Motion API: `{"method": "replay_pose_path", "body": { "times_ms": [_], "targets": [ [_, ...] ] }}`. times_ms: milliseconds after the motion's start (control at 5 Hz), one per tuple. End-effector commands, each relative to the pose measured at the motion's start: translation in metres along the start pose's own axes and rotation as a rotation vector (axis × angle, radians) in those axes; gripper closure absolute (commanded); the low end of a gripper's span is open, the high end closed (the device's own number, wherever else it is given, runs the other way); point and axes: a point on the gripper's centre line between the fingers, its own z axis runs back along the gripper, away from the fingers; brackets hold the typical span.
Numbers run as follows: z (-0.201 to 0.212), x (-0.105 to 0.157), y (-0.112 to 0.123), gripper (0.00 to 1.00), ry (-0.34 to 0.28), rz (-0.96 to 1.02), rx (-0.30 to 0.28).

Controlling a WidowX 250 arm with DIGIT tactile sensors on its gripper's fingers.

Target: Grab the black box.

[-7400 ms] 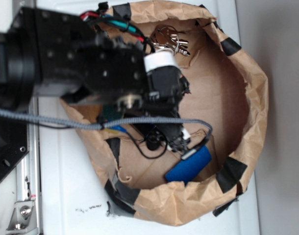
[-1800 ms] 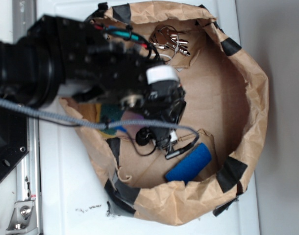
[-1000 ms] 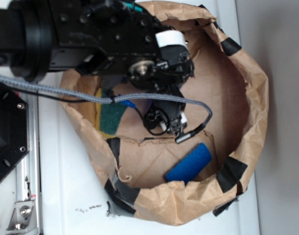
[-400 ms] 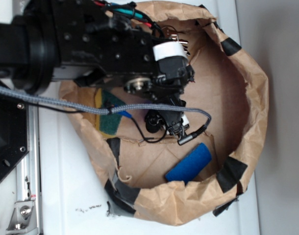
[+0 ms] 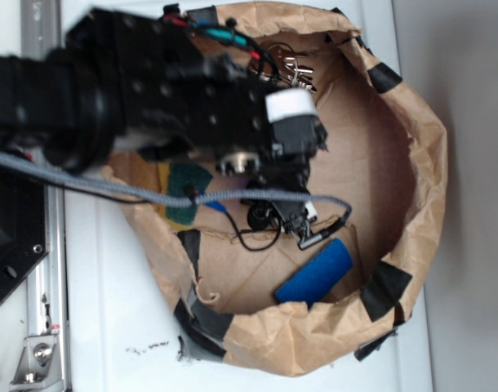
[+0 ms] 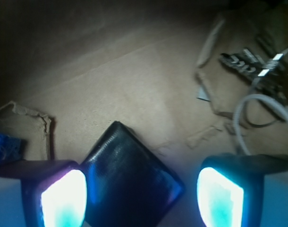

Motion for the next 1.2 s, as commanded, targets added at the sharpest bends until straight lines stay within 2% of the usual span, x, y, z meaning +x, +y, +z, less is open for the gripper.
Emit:
{"method": "replay_pose_path", "body": {
  "times_ms": [0, 400, 600, 1000],
  "targets": [
    [-0.032, -0.010, -0.002, 0.00, -0.031, -0.032, 0.048],
    [-0.031, -0.014, 0.001, 0.00, -0.025, -0.051, 0.045],
    [-0.027, -0.011, 0.002, 1.00, -0.009, -0.018, 0.028],
    [-0.014, -0.004, 0.005, 1.00, -0.033, -0.008, -0.001]
  ]
}}
